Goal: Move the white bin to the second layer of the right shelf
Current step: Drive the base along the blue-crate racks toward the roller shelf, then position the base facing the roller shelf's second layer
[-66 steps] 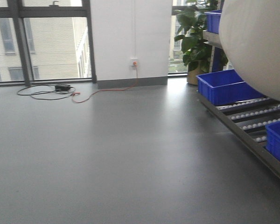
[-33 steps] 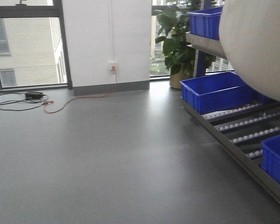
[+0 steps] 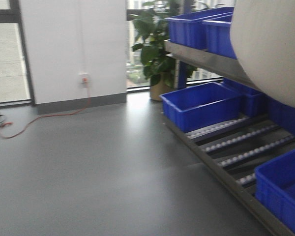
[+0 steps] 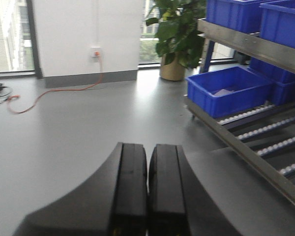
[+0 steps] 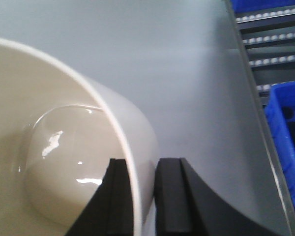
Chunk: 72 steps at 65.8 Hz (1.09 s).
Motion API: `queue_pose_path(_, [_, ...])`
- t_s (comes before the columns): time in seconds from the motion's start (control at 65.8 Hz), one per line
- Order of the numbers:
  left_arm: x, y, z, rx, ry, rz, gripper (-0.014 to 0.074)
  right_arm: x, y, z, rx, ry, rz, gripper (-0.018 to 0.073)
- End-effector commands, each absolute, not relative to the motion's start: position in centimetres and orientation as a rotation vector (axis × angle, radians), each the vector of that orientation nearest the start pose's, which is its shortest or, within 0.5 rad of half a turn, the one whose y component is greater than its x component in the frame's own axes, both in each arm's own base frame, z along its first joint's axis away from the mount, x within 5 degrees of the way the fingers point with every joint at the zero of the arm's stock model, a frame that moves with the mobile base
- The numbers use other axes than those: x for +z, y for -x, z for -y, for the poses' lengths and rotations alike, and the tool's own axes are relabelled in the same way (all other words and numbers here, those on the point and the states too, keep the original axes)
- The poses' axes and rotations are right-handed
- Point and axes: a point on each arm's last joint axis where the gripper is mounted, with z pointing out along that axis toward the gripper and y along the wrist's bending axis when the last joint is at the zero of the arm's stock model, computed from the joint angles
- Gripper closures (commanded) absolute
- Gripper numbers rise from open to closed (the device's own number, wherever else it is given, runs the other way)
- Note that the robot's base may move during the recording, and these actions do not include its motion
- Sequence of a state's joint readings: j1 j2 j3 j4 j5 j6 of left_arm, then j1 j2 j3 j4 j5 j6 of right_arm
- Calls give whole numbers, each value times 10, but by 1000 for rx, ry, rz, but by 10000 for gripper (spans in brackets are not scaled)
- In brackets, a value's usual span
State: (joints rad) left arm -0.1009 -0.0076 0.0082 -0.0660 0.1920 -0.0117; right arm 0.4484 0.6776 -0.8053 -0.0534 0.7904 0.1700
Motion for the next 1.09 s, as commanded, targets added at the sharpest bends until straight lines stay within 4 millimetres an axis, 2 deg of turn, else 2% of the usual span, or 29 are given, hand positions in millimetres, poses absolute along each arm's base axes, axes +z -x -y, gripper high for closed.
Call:
queue_pose_path(0.0, [193,-55,6,-156,-17,-1596,512,372,-113,-50,319,306,-2022,503])
queue_pose_path(1.079, [193,-55,6,-156,-17,-1596,512,372,-113,-50,319,306,-2022,503])
